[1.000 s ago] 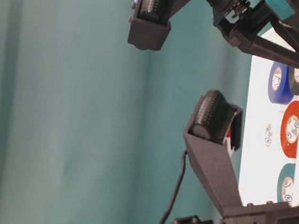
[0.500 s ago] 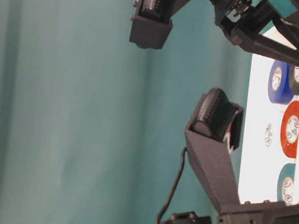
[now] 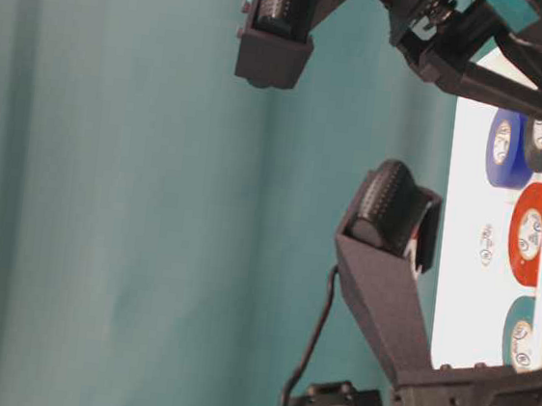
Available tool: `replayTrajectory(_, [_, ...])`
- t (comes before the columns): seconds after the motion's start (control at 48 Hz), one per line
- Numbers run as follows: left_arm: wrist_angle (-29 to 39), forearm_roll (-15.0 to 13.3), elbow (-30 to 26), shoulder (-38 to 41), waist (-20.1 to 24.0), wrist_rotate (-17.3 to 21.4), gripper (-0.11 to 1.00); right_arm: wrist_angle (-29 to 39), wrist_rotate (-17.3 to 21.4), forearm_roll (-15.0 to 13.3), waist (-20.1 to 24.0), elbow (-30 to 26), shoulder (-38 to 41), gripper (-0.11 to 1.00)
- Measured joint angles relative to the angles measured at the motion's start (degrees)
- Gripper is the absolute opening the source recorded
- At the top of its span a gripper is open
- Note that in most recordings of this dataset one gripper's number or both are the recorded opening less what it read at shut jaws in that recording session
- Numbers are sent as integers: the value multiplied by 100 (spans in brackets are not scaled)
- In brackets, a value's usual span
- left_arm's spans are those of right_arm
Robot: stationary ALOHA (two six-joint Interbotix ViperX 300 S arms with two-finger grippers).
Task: Put the tape alternately from left to right into the white case.
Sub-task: 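Move the left gripper down onto the yellow tape roll and grasp it, then lift the yellow roll and place it in the tray's top-left corner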
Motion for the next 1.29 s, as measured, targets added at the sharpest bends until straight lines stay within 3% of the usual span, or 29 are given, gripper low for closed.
replayTrajectory(0.438, [53,0,0,-545,9,694,-4,0,0,0,0,0,0,74])
replayTrajectory(1.042, [431,0,141,-993,88,1116,-4,0,18,0,0,9,0,74])
replayTrajectory(1.292, [431,9,193,-1099,325,1310,-4,9,26,0,0,0,0,74])
